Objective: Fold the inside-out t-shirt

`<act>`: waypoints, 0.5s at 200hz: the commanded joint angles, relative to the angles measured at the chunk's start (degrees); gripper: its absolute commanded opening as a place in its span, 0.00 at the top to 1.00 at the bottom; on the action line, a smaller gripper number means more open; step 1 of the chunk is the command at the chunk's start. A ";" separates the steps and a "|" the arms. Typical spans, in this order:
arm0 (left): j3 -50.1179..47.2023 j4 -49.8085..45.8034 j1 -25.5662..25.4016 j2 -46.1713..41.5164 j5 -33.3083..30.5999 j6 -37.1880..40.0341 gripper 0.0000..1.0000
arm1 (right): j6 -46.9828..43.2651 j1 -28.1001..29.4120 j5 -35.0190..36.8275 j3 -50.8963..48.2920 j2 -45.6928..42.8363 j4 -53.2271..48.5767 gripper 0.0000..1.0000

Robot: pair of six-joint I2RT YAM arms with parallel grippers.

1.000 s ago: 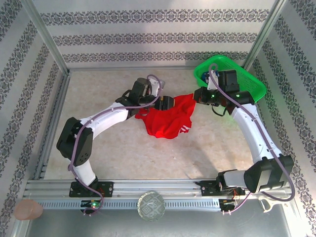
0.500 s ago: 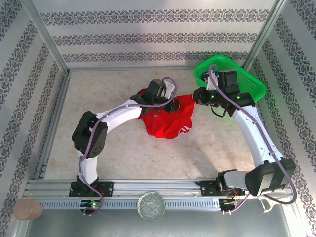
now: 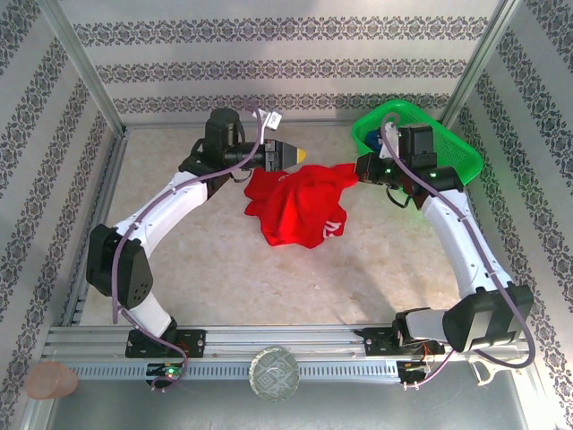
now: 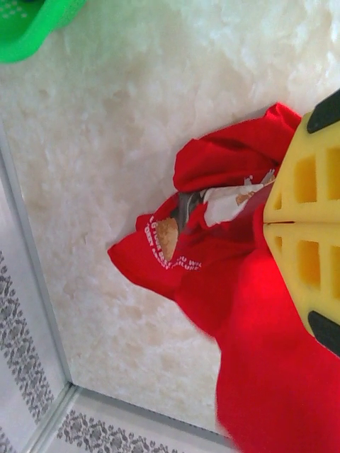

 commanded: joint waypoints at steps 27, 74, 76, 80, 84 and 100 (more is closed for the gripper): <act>-7.50 8.99 0.92 -1.97 -1.99 -5.26 0.46 | 3.19 -0.01 -5.54 3.75 -1.83 0.13 1.00; -12.46 6.12 -6.79 -4.36 -13.82 -2.39 0.43 | 4.27 0.19 -7.66 3.91 -2.42 0.96 1.00; -12.61 5.87 -7.30 -4.43 -14.83 -2.25 0.42 | 4.33 0.25 -7.68 3.84 -2.50 0.98 1.00; -12.93 5.53 -8.19 -4.53 -16.48 -1.89 0.42 | 4.56 0.25 -7.79 3.73 -2.62 1.23 1.00; -13.18 5.49 -8.88 -4.48 -17.87 -1.39 0.41 | 4.71 0.30 -7.92 3.60 -2.77 1.34 1.00; -12.26 3.00 -12.09 -3.70 -22.81 1.36 0.41 | 5.24 0.68 -7.93 3.22 -3.25 1.67 1.00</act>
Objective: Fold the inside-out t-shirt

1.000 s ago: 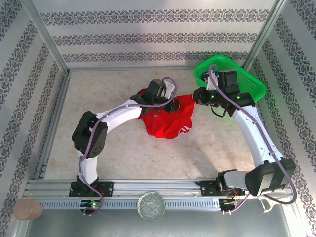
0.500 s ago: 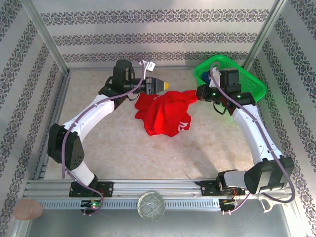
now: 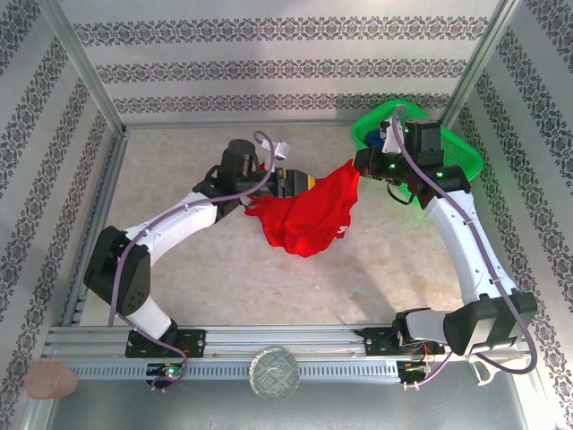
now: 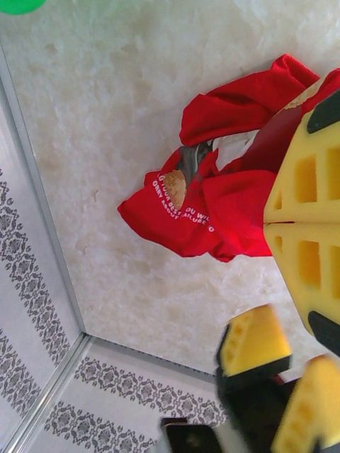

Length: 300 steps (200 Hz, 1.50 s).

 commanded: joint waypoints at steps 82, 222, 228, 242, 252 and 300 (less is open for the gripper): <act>11.82 -12.99 -12.55 8.64 -26.97 17.44 0.38 | 3.96 3.73 -1.39 -2.22 -2.56 4.13 1.00; -1.47 15.49 2.00 -3.05 3.86 -2.29 1.00 | 4.25 -0.19 3.99 -6.36 3.83 9.31 0.94; -1.48 15.70 2.03 -2.86 3.85 -2.46 1.00 | 4.61 -0.19 2.83 -6.53 3.39 10.09 0.78; -1.60 16.35 2.03 -2.48 3.28 -3.01 1.00 | 5.55 -0.10 0.54 -7.04 1.69 11.01 0.50; -1.59 16.72 2.08 -2.04 2.36 -4.06 1.00 | 6.37 -0.02 -0.75 -8.05 -0.18 11.24 0.46; -1.94 16.45 2.69 -0.66 -2.73 -11.11 1.00 | 11.07 8.16 0.63 -24.88 -15.12 17.31 0.40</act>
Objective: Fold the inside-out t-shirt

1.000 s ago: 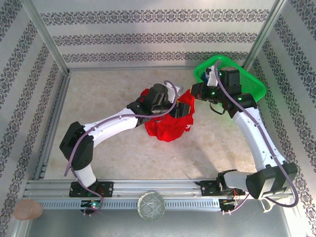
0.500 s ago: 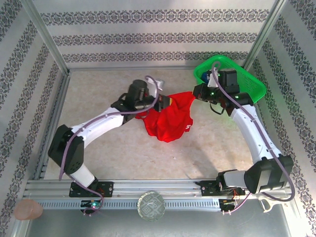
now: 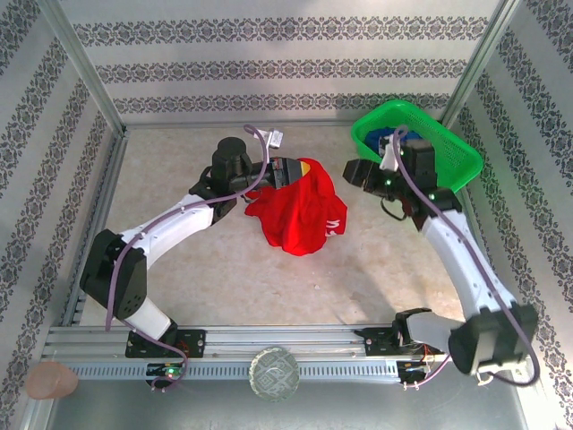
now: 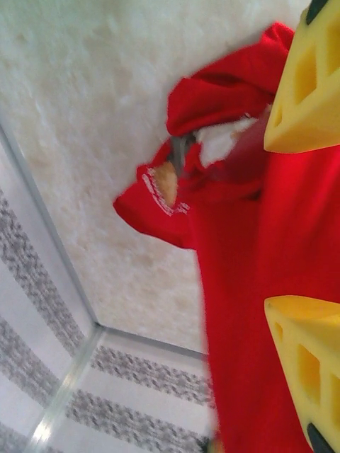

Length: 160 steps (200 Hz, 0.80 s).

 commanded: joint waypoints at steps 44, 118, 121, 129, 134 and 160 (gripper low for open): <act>0.58 1.75 0.67 0.41 -2.18 -6.57 1.00 | 1.11 13.34 3.11 -20.70 -11.26 17.05 0.35; 0.09 2.52 0.71 0.19 -1.62 -7.80 1.00 | 2.04 13.36 3.08 -19.08 -4.36 25.98 0.40; -0.03 2.58 0.67 0.15 -1.65 -7.82 1.00 | 2.09 13.36 3.15 -18.77 -4.22 25.86 0.41; -0.27 2.89 0.70 0.19 -1.48 -8.01 1.00 | 2.09 13.16 3.71 -18.09 -3.43 25.42 0.45; -0.42 2.97 0.71 0.06 -1.49 -8.02 1.00 | 2.12 13.01 3.91 -17.63 -3.02 25.45 0.49; -1.07 2.81 0.86 -0.12 -1.58 -7.93 1.00 | 3.46 11.24 3.13 -15.53 -0.61 25.98 0.83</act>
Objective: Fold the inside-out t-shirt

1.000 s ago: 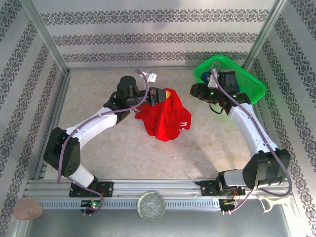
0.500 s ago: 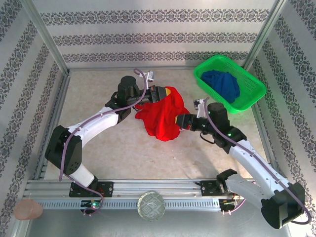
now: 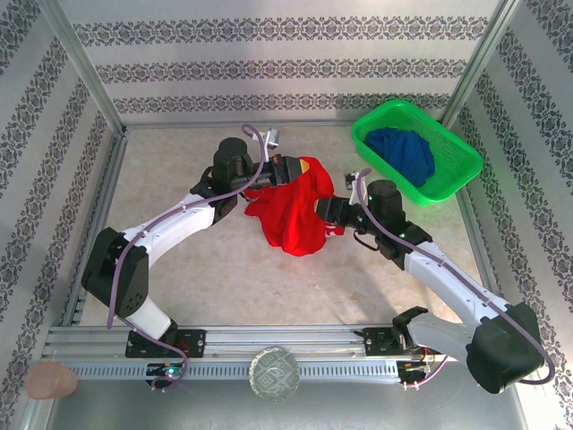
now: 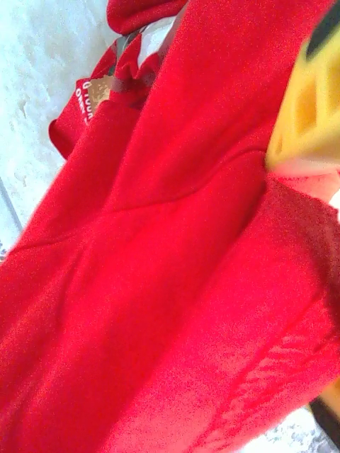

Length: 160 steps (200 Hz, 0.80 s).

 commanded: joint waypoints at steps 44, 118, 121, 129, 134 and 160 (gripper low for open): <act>-0.96 -3.34 5.26 0.03 -4.69 1.81 1.00 | 3.11 -4.15 -10.98 7.58 0.65 -0.35 1.00; 3.88 -9.67 9.25 5.87 -2.24 8.36 0.77 | 8.90 -8.01 -24.87 9.66 2.89 4.43 1.00; 3.56 -9.41 9.19 5.57 -2.01 8.18 0.71 | 9.10 -8.07 -24.77 9.60 3.36 4.80 1.00; 2.67 -8.85 9.22 4.60 -1.63 7.82 0.58 | 9.69 -8.46 -24.73 9.21 4.35 5.96 1.00; 1.97 -8.75 9.22 3.80 -1.56 7.80 0.52 | 10.21 -8.68 -24.76 8.94 4.90 6.81 1.00; -2.93 -7.89 8.58 -1.42 -1.42 6.20 0.41 | 11.01 -9.28 -24.89 8.32 6.39 8.57 1.00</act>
